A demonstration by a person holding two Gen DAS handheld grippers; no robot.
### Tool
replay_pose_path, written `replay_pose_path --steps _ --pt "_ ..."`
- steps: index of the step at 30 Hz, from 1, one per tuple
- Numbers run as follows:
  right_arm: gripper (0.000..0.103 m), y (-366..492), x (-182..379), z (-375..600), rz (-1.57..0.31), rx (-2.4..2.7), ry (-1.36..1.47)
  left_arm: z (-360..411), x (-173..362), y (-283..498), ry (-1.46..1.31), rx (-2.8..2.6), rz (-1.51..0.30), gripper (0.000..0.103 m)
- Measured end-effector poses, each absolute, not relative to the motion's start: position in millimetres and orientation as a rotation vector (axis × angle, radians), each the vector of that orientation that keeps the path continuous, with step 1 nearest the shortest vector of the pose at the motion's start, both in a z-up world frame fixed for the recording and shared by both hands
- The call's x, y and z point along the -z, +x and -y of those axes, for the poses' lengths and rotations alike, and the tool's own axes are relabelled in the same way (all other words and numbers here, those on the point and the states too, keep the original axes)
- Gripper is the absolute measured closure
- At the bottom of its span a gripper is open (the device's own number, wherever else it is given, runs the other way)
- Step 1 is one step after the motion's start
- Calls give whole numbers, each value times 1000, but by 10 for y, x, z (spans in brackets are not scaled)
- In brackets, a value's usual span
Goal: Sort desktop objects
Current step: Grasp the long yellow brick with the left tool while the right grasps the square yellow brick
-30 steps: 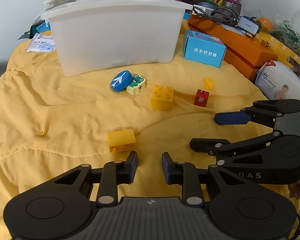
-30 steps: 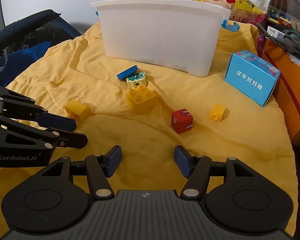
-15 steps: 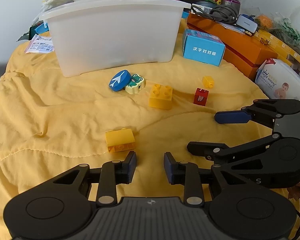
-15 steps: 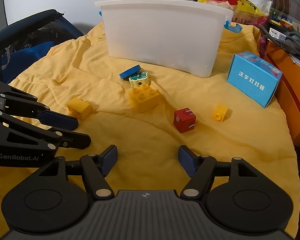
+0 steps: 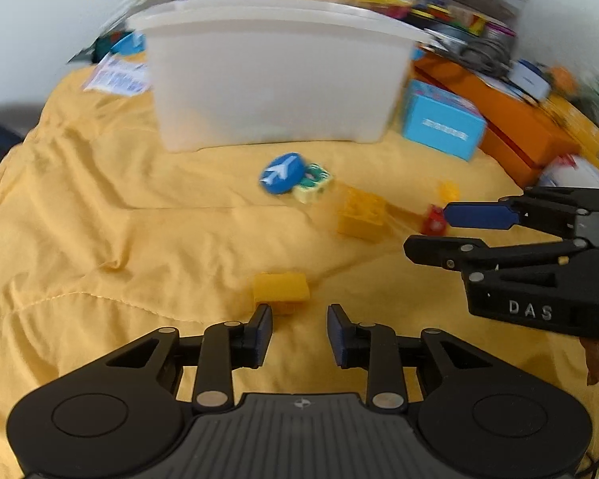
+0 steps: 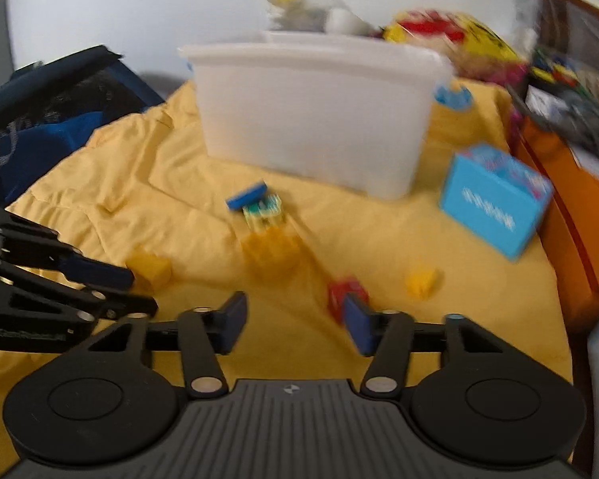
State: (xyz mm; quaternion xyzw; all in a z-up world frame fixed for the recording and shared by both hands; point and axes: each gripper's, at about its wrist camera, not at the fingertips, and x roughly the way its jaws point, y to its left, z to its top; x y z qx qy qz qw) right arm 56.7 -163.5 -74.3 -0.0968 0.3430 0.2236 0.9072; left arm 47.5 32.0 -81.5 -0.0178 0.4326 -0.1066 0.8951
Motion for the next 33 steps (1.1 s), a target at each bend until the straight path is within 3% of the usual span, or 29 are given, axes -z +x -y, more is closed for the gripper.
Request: replay_pose_path --steps 8,12,33 --pt "54 931 792 1317 -710 -542 -307 -309 866 753 -1 196 -891 69" --pt "61 1051 946 1252 -763 -556 -323 -345 884 761 8 214 -893 75" --pt "66 400 922 1676 -795 -477 -289 -76 847 282 65 370 -923 73"
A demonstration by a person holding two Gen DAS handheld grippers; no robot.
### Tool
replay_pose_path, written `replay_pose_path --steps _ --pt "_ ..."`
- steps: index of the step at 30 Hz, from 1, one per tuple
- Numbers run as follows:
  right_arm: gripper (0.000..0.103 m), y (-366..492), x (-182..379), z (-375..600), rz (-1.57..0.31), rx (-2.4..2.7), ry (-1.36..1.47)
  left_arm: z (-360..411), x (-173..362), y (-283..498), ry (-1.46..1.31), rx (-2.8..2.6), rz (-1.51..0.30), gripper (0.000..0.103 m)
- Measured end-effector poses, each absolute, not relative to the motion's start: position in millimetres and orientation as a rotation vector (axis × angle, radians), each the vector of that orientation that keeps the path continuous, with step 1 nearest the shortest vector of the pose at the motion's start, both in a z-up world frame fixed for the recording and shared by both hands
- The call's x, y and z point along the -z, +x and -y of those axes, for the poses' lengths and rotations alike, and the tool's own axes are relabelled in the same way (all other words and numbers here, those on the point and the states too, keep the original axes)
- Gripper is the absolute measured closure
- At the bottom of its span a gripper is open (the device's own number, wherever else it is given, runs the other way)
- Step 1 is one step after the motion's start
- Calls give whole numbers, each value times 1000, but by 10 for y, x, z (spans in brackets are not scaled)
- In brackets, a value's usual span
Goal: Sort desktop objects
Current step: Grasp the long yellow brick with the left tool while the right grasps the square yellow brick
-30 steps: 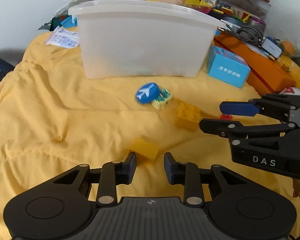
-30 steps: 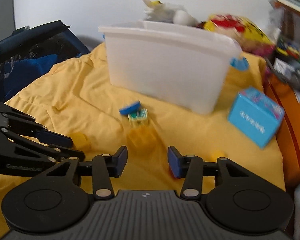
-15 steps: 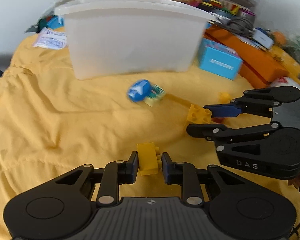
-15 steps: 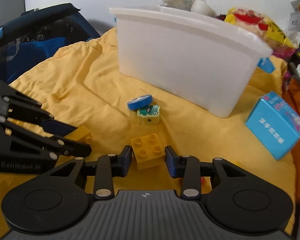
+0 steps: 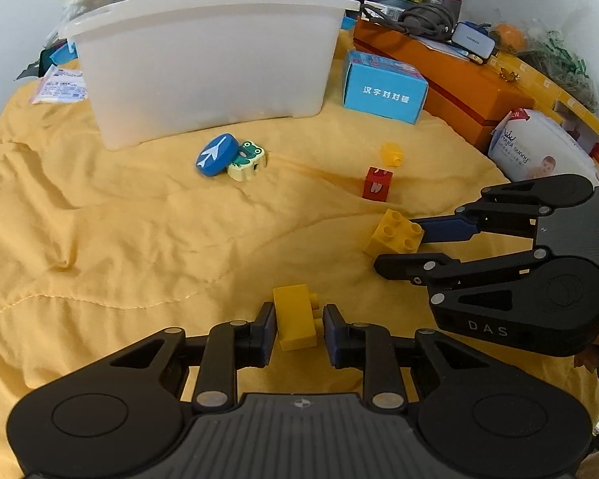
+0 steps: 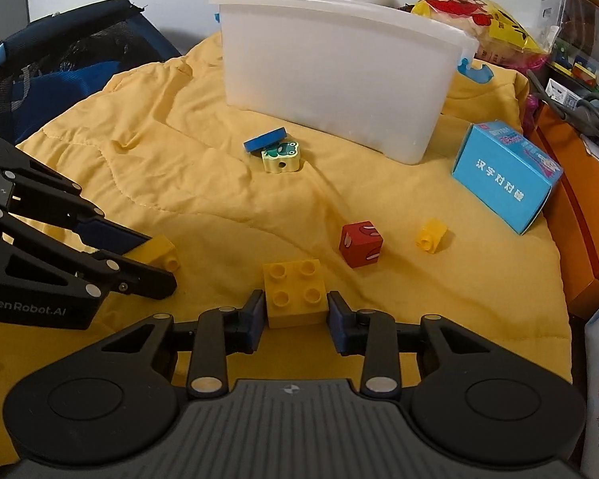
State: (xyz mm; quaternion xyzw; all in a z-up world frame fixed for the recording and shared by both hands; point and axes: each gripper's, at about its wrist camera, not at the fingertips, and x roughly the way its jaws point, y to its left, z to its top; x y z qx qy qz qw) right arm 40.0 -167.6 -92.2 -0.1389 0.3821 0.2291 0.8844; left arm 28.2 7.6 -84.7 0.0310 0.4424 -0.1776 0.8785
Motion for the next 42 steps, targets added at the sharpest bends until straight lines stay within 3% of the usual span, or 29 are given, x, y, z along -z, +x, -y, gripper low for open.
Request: replay_pose_path --steps 4,14,25,32,39,41,42 --pt "66 380 935 1685 -792 -471 -278 -68 773 186 114 351 -887 63" --pt "65 362 942 1665 -788 -461 -278 101 751 -24 270 411 -777 62" --pt "65 345 946 1657 -791 -444 -270 86 890 49 319 386 -797 68" --pt "64 341 950 1649 -790 -436 -270 260 743 -155 464 438 -663 67" --pt "62 339 950 1642 -788 -433 -274 282 882 -66 503 405 -712 71" --pt "62 344 950 1646 -788 -432 -273 205 904 17 461 400 -749 82" --pt "62 345 950 1646 -787 -431 -273 150 904 41 414 407 -756 83"
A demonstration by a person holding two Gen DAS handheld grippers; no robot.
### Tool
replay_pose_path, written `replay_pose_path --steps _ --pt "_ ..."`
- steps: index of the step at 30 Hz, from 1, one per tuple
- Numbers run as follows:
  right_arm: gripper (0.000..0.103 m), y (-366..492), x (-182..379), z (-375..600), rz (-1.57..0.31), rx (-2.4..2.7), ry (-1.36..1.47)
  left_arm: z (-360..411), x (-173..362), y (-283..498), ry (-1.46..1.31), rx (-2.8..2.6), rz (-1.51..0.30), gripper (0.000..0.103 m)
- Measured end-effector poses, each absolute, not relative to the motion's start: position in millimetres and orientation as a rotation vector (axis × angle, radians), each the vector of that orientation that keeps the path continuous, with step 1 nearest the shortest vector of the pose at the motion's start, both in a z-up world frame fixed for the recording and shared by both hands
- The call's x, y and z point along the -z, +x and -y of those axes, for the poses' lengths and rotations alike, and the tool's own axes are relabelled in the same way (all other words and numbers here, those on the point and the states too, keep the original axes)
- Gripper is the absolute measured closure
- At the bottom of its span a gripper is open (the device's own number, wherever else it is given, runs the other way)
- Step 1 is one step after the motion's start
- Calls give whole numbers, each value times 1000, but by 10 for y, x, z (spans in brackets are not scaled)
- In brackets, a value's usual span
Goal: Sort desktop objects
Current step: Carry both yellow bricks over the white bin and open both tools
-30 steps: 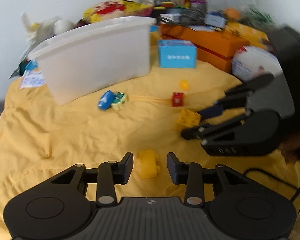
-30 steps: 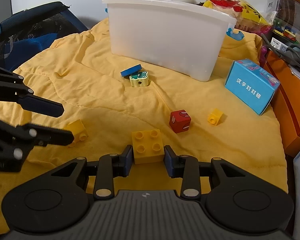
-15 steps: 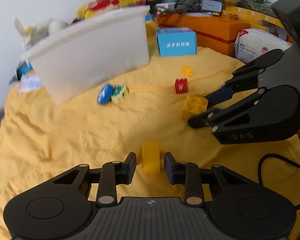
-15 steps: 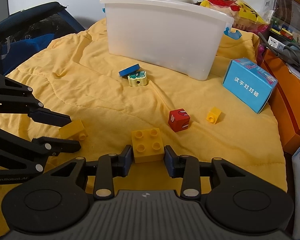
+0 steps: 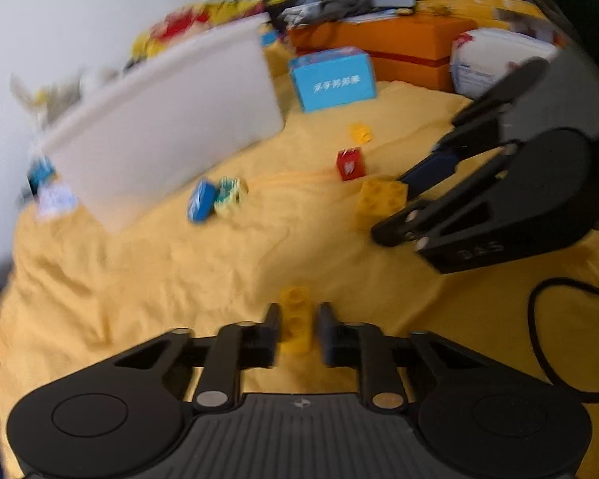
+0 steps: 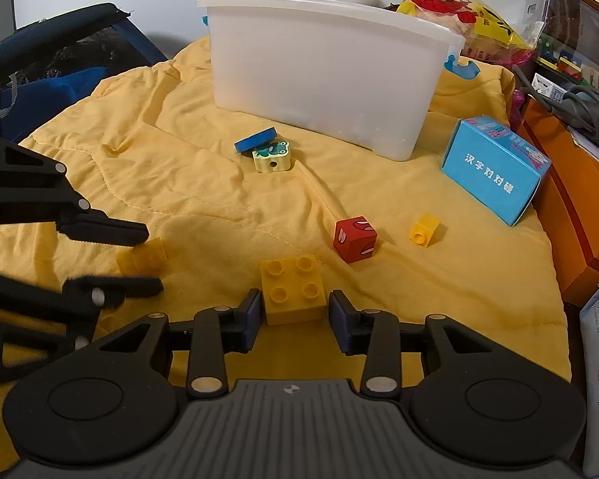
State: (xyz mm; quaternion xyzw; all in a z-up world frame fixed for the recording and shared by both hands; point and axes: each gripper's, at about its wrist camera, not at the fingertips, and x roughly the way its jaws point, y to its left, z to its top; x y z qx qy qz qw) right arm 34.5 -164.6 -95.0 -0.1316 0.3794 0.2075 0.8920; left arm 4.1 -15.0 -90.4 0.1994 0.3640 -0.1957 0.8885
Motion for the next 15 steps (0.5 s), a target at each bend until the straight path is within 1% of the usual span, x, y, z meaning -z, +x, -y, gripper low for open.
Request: replay_pose_path --steps 1,3,5,8,12,15 --pt "62 345 950 1643 -787 -430 -274 109 898 61 378 409 -767 85" --pt "62 346 950 1642 -787 -433 -279 54 892 81 318 414 -781 85" --pt "67 347 947 1636 -786 -453 -286 -9 883 102 241 419 -804 86" --pt "67 327 920 1605 -771 -457 -307 -89 799 158 141 417 -818 86" --pt "68 326 707 1618 -714 -463 -280 -182 478 254 73 410 -750 86" --pt "67 418 424 1644 -638 -456 -253 -216 174 379 75 404 -670 86"
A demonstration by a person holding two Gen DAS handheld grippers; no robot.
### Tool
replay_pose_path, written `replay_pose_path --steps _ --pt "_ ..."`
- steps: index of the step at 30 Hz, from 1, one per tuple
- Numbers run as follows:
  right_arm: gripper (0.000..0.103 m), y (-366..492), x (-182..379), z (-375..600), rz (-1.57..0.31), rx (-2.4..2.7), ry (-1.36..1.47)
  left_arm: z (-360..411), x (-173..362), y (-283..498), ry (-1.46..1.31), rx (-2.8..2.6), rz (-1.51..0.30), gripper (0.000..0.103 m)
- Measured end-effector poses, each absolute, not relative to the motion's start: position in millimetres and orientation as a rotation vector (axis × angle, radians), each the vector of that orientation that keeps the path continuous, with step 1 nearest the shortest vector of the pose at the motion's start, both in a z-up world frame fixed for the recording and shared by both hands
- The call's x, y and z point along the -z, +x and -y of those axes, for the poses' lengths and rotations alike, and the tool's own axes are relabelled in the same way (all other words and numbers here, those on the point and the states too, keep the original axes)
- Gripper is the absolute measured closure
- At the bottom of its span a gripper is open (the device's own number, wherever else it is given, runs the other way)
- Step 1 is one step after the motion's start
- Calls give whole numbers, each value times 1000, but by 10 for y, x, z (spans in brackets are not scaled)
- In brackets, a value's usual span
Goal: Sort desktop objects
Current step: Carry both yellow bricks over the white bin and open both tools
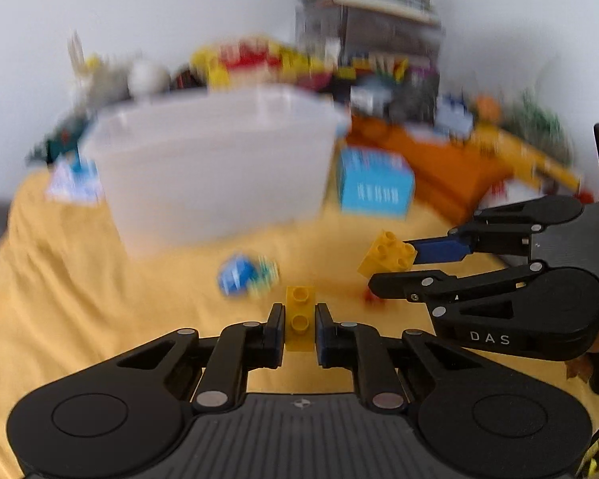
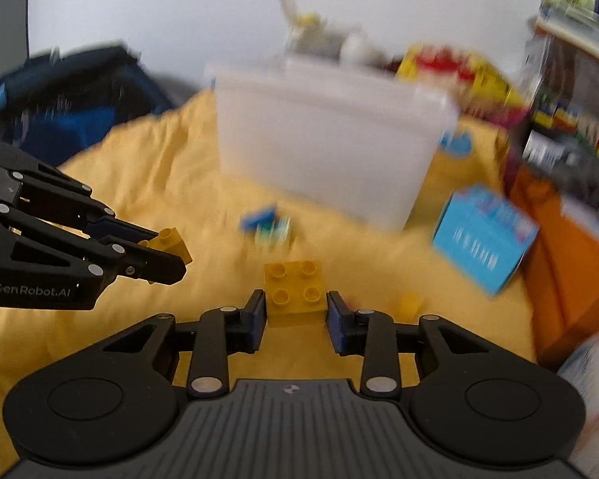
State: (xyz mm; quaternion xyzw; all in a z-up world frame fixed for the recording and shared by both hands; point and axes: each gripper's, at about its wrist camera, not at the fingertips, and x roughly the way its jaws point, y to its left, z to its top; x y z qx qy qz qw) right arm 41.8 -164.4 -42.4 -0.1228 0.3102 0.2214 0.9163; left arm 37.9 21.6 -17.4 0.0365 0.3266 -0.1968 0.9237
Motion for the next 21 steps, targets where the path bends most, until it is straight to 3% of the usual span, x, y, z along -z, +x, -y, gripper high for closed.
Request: replay_pose_path --steps 10,21 --pt "67 1356 -382 1587 -422 -390 -154 -285 -567 1441 61 309 -485 86" --pt "67 2119 -51 1453 -590 -339 -105 -266 -95 2306 85 203 -653 84"
